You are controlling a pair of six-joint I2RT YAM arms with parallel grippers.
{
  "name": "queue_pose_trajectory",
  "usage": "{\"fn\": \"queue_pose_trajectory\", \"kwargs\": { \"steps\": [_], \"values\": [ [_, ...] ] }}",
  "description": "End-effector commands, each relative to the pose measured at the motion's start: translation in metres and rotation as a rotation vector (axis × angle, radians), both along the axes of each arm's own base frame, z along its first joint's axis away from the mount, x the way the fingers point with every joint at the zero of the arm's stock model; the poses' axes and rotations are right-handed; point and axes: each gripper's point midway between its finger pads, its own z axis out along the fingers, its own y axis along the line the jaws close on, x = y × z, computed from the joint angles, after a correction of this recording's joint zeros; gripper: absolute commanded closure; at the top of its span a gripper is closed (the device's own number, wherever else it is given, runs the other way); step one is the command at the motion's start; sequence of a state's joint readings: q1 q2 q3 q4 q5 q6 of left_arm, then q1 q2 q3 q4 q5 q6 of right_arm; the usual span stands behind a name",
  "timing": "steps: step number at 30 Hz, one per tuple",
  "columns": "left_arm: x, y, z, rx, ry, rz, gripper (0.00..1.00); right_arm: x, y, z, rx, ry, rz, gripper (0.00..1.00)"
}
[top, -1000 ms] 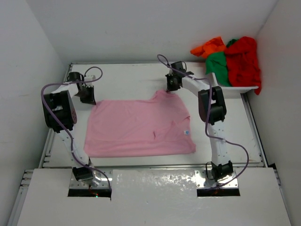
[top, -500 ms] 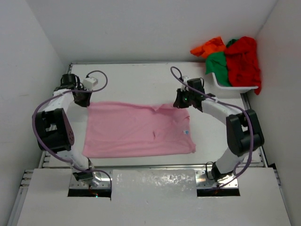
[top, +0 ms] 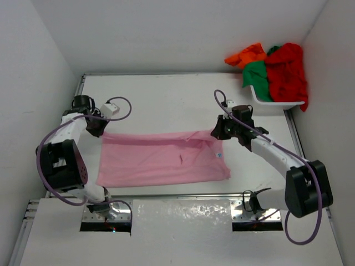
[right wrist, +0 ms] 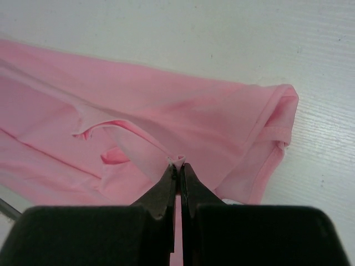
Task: Fold and stack the t-shirts
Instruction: Fold the other side of the tshirt into a rectangle
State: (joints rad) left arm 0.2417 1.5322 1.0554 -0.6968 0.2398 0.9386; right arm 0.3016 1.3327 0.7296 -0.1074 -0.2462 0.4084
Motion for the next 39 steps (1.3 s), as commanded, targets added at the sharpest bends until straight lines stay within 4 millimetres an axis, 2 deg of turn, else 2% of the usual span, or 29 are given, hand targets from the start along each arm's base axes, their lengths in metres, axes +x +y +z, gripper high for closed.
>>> {"fn": "queue_pose_trajectory", "kwargs": {
  "steps": [1, 7, 12, 17, 21, 23, 24, 26, 27, 28, 29, 31, 32, 35, 36, 37, 39],
  "values": [
    [0.004, -0.001, 0.021, 0.021, -0.052, -0.065, 1.00, -0.007, -0.004, 0.010, 0.013, -0.032, -0.012, 1.00],
    [-0.019, -0.008, -0.001, 0.001, 0.014, -0.086, 1.00, -0.027, 0.004, -0.006, 0.073, 0.011, -0.003, 1.00],
    [-0.029, -0.010, -0.003, 0.002, 0.035, -0.096, 1.00, -0.040, 0.002, -0.016, 0.063, 0.038, 0.007, 1.00],
    [-0.039, -0.009, -0.009, 0.018, 0.068, -0.126, 1.00, -0.052, -0.002, -0.017, 0.044, 0.047, 0.035, 1.00],
    [-0.050, -0.008, -0.018, 0.030, 0.102, -0.154, 1.00, -0.065, -0.002, -0.032, 0.045, 0.090, 0.045, 1.00],
    [-0.057, -0.009, -0.021, 0.034, 0.129, -0.176, 0.94, -0.072, -0.002, -0.041, 0.048, 0.111, 0.056, 1.00],
    [-0.064, -0.009, -0.022, 0.039, 0.155, -0.196, 0.84, -0.074, -0.002, -0.042, 0.052, 0.115, 0.061, 0.99],
    [-0.076, -0.006, -0.023, 0.060, 0.204, -0.207, 0.70, -0.080, -0.001, -0.049, 0.048, 0.138, 0.079, 0.89],
    [-0.080, -0.003, -0.023, 0.073, 0.219, -0.230, 0.68, -0.082, -0.001, -0.051, 0.046, 0.149, 0.088, 0.86],
    [-0.081, 0.000, -0.018, 0.084, 0.222, -0.237, 0.66, -0.088, -0.002, -0.053, 0.043, 0.171, 0.098, 0.78],
    [-0.090, 0.004, -0.015, 0.082, 0.254, -0.229, 0.65, -0.091, -0.002, -0.053, 0.035, 0.172, 0.120, 0.72],
    [-0.089, 0.012, -0.002, 0.106, 0.253, -0.237, 0.62, -0.102, -0.006, -0.054, 0.009, 0.208, 0.139, 0.64],
    [-0.097, 0.018, 0.003, 0.120, 0.286, -0.226, 0.62, -0.101, -0.008, -0.050, -0.013, 0.186, 0.160, 0.61],
    [-0.091, 0.026, 0.019, 0.157, 0.272, -0.212, 0.62, -0.097, -0.012, -0.030, -0.043, 0.109, 0.187, 0.58],
    [-0.083, 0.026, 0.027, 0.153, 0.241, -0.187, 0.62, -0.095, -0.013, -0.021, -0.045, 0.070, 0.194, 0.58],
    [-0.070, 0.022, 0.035, 0.125, 0.190, -0.148, 0.62, -0.090, -0.012, -0.012, -0.050, 0.034, 0.207, 0.57],
    [-0.057, 0.012, 0.042, 0.097, 0.150, -0.119, 0.62, -0.085, -0.007, 0.002, -0.033, -0.006, 0.224, 0.57]
  ]
}}
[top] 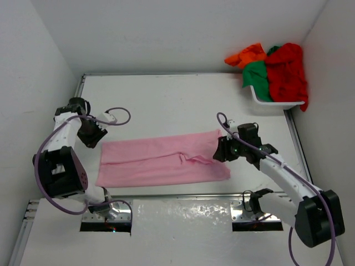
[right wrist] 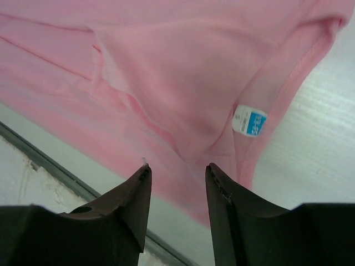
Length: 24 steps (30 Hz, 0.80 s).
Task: Fold and stack the t-shirts
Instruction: Fold the other side of the tshirt into a rectangle
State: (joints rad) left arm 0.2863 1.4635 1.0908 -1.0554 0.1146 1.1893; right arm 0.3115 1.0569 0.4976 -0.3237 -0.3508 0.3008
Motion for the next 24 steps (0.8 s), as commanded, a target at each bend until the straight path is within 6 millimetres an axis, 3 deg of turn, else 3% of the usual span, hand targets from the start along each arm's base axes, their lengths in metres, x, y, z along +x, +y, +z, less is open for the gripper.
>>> {"fn": "queue_pose_trajectory", "kwargs": {
  "steps": [1, 5, 7, 8, 9, 10, 13, 16, 17, 20, 24],
  "values": [
    [0.025, -0.016, 0.030, -0.039, -0.117, 0.054, 0.62, 0.023, 0.013, 0.046, 0.038, -0.165, 0.077, 0.57],
    [0.046, -0.077, 0.045, -0.137, -0.173, -0.043, 0.62, 0.042, 0.036, 0.071, 0.075, -0.224, 0.083, 0.62],
    [0.054, -0.090, 0.048, -0.195, -0.200, -0.026, 0.61, 0.052, 0.054, 0.073, 0.060, -0.258, 0.115, 0.62],
    [0.059, -0.095, 0.048, -0.218, -0.213, -0.002, 0.61, 0.046, 0.072, 0.071, 0.051, -0.259, 0.170, 0.61],
    [0.060, -0.097, 0.043, -0.214, -0.207, 0.005, 0.61, 0.043, 0.077, 0.065, 0.012, -0.244, 0.190, 0.58],
    [0.062, -0.100, 0.042, -0.210, -0.215, 0.007, 0.61, 0.056, 0.074, 0.058, -0.090, -0.264, 0.178, 0.57],
    [0.058, -0.095, 0.031, -0.177, -0.209, 0.046, 0.61, 0.049, 0.097, 0.054, -0.233, -0.365, 0.320, 0.62],
    [0.061, -0.075, 0.015, -0.098, -0.250, 0.112, 0.62, 0.039, 0.127, 0.048, -0.277, -0.439, 0.456, 0.77],
    [0.055, -0.066, 0.003, -0.058, -0.233, 0.157, 0.62, 0.033, 0.134, 0.033, -0.313, -0.414, 0.504, 0.78],
    [0.053, -0.047, -0.010, -0.015, -0.237, 0.261, 0.62, 0.026, 0.137, 0.007, -0.436, -0.368, 0.611, 0.74],
    [0.051, -0.032, -0.022, 0.010, -0.244, 0.343, 0.62, 0.028, 0.140, -0.008, -0.487, -0.345, 0.612, 0.73]
  ]
}}
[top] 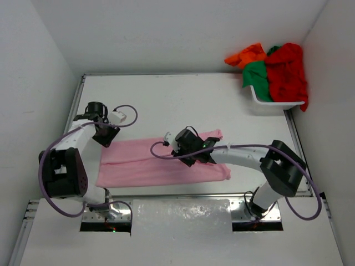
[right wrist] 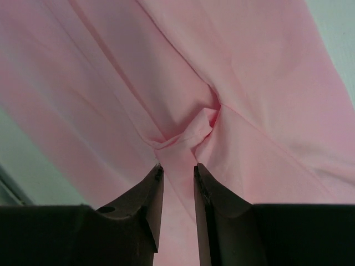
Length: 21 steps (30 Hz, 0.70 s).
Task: Fold and stack the t-shirts
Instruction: Fold the other side of the tshirt into a rectangle
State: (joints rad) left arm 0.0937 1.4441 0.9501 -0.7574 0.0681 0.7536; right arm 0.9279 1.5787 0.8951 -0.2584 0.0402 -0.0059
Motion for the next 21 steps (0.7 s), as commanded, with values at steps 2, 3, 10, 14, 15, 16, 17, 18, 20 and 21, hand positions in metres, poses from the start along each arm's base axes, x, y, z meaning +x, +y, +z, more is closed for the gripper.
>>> {"fn": "queue_pose_trajectory", "kwargs": {
  "steps": [2, 3, 10, 14, 15, 16, 17, 18, 20, 21],
  "values": [
    [0.014, 0.019, -0.003, 0.045, -0.079, 0.112, 0.62, 0.023, -0.002, 0.003, -0.084, -0.090, -0.028, 0.75],
    [0.013, 0.018, -0.004, 0.041, -0.075, 0.109, 0.62, 0.027, -0.003, 0.000, -0.108, -0.105, -0.031, 0.75],
    [0.014, 0.018, -0.008, 0.042, -0.064, 0.102, 0.62, 0.022, -0.005, -0.022, -0.165, -0.042, -0.015, 0.74],
    [0.015, 0.017, -0.007, 0.038, -0.060, 0.098, 0.62, 0.017, -0.003, -0.031, -0.161, -0.010, -0.013, 0.73],
    [0.016, 0.017, -0.007, 0.036, -0.060, 0.099, 0.62, 0.017, -0.003, -0.031, -0.161, -0.006, -0.016, 0.73],
    [0.015, 0.017, -0.007, 0.037, -0.057, 0.098, 0.62, 0.017, -0.004, -0.035, -0.175, -0.004, -0.018, 0.74],
    [0.015, 0.017, -0.008, 0.039, -0.055, 0.095, 0.62, 0.017, -0.006, -0.036, -0.184, -0.005, -0.024, 0.74],
    [0.015, 0.017, -0.008, 0.037, -0.052, 0.093, 0.62, 0.018, -0.008, -0.037, -0.193, -0.010, -0.033, 0.78],
    [0.015, 0.017, -0.008, 0.038, -0.054, 0.092, 0.62, 0.023, -0.008, -0.037, -0.194, -0.025, -0.048, 0.82],
    [0.014, 0.017, -0.008, 0.036, -0.051, 0.093, 0.62, 0.022, -0.007, -0.038, -0.188, -0.022, -0.043, 0.84]
  ]
}}
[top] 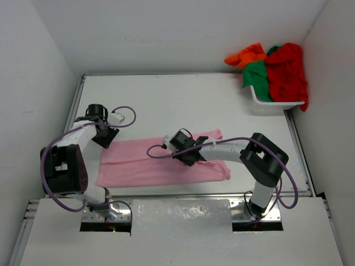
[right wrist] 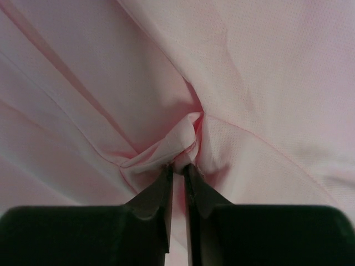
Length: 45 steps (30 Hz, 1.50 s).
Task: Fold and stack the t-shirts
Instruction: Fold the other side of the tshirt into a rectangle
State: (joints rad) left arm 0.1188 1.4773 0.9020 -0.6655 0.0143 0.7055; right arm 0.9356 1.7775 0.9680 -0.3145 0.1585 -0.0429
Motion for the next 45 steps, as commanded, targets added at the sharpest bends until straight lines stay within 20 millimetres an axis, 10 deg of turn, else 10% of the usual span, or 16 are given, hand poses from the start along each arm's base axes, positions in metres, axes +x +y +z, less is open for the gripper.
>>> {"fn": "queue_pose_trajectory", "kwargs": {
  "steps": [1, 17, 28, 34, 45],
  "values": [
    [0.012, 0.002, 0.009, 0.002, -0.044, 0.004, 0.62, 0.010, 0.013, 0.010, 0.044, -0.034, -0.018, 0.90],
    [0.008, 0.001, 0.004, -0.001, -0.026, -0.003, 0.62, -0.003, 0.033, 0.049, 0.202, -0.014, 0.045, 1.00],
    [0.006, 0.002, 0.002, 0.007, -0.012, -0.012, 0.62, -0.026, 0.043, 0.033, 0.262, 0.131, 0.108, 0.99],
    [0.005, 0.005, 0.001, 0.018, -0.007, -0.013, 0.62, -0.017, 0.032, 0.024, 0.221, 0.165, 0.051, 0.64],
    [0.045, 0.031, 0.036, -0.084, -0.147, 0.171, 0.56, 0.014, 0.007, 0.109, 0.615, 0.117, -0.224, 0.45]
  ]
}}
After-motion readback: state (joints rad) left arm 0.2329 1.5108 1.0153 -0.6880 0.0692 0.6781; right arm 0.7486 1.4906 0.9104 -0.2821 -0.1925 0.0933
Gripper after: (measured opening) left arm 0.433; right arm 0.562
